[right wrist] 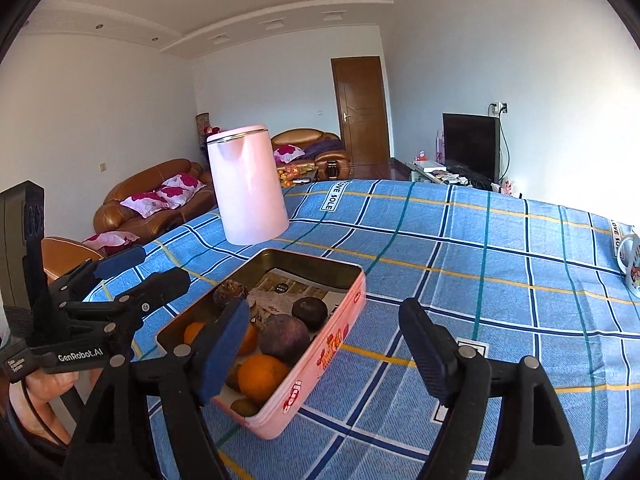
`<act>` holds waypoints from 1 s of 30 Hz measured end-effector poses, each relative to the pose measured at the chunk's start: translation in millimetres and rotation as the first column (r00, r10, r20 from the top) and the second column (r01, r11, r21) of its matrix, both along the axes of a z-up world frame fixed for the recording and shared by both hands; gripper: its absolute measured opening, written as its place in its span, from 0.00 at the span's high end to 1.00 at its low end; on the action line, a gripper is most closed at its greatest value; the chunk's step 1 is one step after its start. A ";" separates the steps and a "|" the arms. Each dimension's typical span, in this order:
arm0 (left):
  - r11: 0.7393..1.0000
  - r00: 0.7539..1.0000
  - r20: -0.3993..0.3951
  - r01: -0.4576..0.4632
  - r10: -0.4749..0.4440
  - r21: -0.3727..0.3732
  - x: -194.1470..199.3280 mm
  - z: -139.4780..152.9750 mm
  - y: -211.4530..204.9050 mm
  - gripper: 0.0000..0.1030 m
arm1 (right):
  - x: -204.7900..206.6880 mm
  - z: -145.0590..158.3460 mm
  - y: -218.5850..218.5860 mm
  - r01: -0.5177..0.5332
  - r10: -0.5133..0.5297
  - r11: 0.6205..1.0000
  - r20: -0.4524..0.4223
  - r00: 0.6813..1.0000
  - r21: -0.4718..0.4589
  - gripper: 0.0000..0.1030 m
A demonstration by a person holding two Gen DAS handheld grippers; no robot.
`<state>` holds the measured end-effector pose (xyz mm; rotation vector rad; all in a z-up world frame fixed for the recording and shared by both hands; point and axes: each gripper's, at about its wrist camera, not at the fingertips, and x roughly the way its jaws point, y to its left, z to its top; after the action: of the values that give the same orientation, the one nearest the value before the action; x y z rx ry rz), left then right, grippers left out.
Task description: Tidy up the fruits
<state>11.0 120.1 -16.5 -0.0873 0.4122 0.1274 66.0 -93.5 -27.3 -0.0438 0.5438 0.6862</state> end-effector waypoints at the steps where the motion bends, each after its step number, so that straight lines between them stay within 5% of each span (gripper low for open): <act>1: 1.000 1.000 0.004 0.004 -0.004 -0.003 -1.2 0.7 -1.2 0.02 | -2.0 0.2 -3.0 0.005 -0.005 1.000 0.002 1.000 0.001 0.23; 30: 0.999 0.998 0.036 0.043 -0.044 0.026 -17.8 10.2 -25.1 0.01 | -32.5 12.9 -24.7 0.034 -0.036 0.999 0.065 0.997 0.023 0.21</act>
<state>-6.8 95.0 -6.3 -0.0561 0.3757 0.0880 33.4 -118.2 -14.4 -0.0362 0.4730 0.6545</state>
